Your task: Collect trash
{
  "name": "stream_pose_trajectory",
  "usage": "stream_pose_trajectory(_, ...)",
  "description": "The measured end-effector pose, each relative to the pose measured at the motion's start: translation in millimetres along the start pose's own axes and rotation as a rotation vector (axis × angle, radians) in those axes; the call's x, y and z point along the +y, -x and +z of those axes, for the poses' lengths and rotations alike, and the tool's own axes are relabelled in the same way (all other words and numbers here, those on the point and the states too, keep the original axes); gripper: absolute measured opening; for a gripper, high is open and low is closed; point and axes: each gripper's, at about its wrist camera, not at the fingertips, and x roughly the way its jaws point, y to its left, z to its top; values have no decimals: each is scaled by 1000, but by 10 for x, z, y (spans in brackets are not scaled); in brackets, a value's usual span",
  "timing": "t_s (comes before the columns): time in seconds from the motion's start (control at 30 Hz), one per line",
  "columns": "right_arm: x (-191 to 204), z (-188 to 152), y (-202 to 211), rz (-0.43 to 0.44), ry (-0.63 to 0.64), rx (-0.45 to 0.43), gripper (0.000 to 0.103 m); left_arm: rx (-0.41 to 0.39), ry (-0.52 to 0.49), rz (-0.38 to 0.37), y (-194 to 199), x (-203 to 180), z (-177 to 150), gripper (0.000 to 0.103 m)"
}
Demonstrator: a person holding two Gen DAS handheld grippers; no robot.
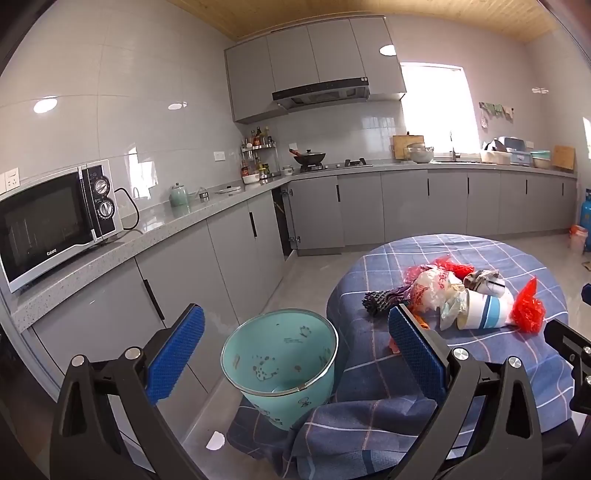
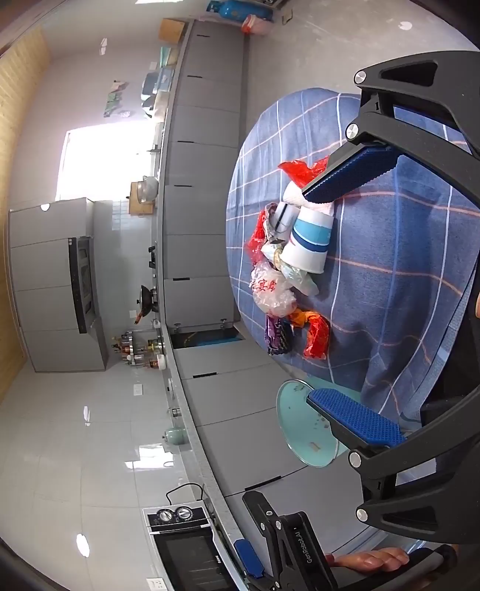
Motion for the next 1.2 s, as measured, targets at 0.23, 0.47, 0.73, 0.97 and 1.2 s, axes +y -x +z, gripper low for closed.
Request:
stream_pose_trajectory(0.23,9,1,9,4,-1,3,99,3,-3,4,-15,-7,-19,98)
stream_pose_trajectory(0.47,14,-29,-20,7,-4,16,99,10,-2,8,-54,11,-41,98)
stream_pose_trajectory(0.73,17,-26,-31,9,-3,22,99,9,-1,9,-58,27,-36,98)
stream_pose_trajectory(0.97,19,-32,-25,9,-2,19,99,9,-4,13,-65,39,-38,98)
stream_pose_trajectory(1.2,22,-27,-25,8,-2,19,99,8,-3,13,-68,48,-39,98)
